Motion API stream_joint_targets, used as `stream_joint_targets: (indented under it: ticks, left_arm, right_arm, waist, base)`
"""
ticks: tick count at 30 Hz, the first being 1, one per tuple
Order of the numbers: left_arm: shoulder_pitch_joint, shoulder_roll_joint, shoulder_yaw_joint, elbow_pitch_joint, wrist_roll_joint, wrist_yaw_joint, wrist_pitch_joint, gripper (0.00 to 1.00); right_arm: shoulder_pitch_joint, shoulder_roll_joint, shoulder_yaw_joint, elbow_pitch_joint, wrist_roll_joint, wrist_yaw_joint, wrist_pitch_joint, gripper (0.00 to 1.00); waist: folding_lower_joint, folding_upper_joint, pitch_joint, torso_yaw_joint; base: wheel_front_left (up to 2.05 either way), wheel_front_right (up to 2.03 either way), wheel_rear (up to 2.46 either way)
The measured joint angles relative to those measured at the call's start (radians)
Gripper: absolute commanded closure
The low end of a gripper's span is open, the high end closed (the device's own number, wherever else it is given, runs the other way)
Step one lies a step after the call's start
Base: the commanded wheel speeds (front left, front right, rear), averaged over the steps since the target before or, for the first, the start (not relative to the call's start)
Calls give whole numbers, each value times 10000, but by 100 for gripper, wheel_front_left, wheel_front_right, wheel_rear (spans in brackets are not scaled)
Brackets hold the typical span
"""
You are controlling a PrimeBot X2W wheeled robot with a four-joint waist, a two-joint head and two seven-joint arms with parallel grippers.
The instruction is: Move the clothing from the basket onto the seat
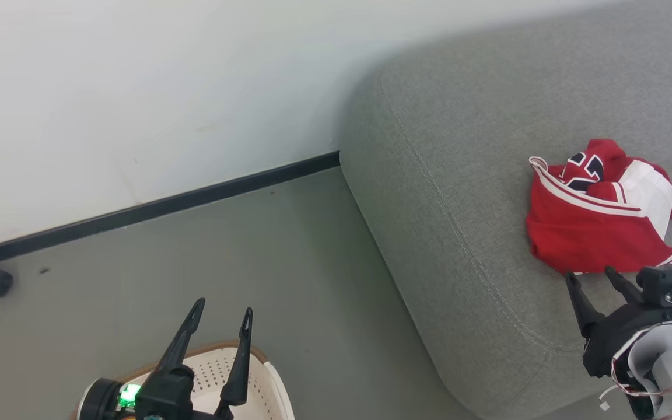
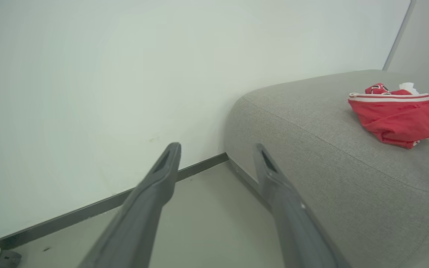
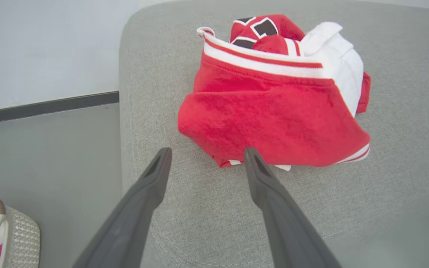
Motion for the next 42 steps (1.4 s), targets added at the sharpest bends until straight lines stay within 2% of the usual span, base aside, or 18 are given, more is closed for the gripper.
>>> stream_joint_targets:
  ticks: [10,14,19,27,33,42]
  left_arm:
    - [2,-36,79,211,0,238,0,0]
    - [60,-46,127,330,2,357,0,0]
    - [198,-61,276,372,4,602,0,0]
    - [332,-75,433,374,6,897,0,0]
    - [403,-81,591,378,35,1152,0,0]
    - [1121,-86,871,418,52,1313,0,0]
  right_arm:
    - [1452,-1221,2004,-4339,2397,0,-1555,0]
    - [1795,-1570,2105,-5710,3365,-2,-1639,0]
    - [2230,-1659,2203,-6845,3927,-2,-1645,0]
    - [2896,-1494,1958,-7367,4006,-2,-1645,0]
    - [3638,-899,1062,-7501,3749,-25,-1645,0]
    - [4684,-349,288,-7762,3135,-460,-1645,0]
  waist:
    - [0,0,-542,505]
    - [1,0,-738,820]
    - [1,0,-960,1270]
    - [1,1,-1200,2009]
    - [0,1,-1366,2734]
    - [0,1,-1639,3810]
  base:
    - [0,0,0]
    - [0,0,0]
    - [0,0,0]
    - [0,0,0]
    - [0,0,0]
    - [0,0,0]
